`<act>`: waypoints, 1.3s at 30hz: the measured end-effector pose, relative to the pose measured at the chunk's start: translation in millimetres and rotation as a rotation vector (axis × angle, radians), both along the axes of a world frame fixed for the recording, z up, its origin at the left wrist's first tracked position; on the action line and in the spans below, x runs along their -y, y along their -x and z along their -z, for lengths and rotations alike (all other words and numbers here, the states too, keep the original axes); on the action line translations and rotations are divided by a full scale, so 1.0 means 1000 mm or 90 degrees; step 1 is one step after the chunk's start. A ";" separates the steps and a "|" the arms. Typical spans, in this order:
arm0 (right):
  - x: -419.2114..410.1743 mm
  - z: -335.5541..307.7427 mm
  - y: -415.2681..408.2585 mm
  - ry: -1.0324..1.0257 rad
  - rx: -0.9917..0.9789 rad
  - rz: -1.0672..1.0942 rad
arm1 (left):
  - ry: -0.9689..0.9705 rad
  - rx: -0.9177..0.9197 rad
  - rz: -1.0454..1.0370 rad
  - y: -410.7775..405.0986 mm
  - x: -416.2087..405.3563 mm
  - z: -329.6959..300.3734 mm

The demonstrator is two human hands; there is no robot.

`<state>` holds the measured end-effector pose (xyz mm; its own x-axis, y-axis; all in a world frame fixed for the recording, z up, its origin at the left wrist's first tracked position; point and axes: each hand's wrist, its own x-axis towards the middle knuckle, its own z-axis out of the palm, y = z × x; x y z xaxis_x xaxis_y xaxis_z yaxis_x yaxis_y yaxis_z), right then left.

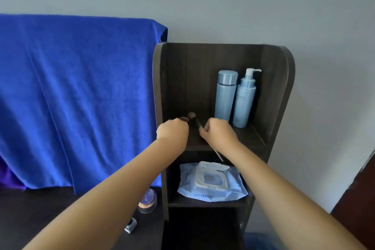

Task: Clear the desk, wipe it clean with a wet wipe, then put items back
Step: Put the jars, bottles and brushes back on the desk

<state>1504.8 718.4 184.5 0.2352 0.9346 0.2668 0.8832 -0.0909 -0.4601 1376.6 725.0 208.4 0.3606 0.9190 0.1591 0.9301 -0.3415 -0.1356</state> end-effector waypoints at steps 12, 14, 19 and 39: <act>0.082 -0.008 0.094 -0.253 -0.298 -0.165 | -0.009 0.724 0.137 0.149 0.027 0.036; 0.076 0.010 0.131 -0.231 -0.310 -0.179 | -0.005 0.745 0.108 0.181 0.023 0.056; 0.034 0.092 0.237 -0.099 -0.319 -0.145 | 0.059 0.735 -0.008 0.278 0.001 0.130; -0.075 0.283 0.421 0.262 -0.160 0.117 | 0.153 0.459 -0.157 0.413 -0.090 0.337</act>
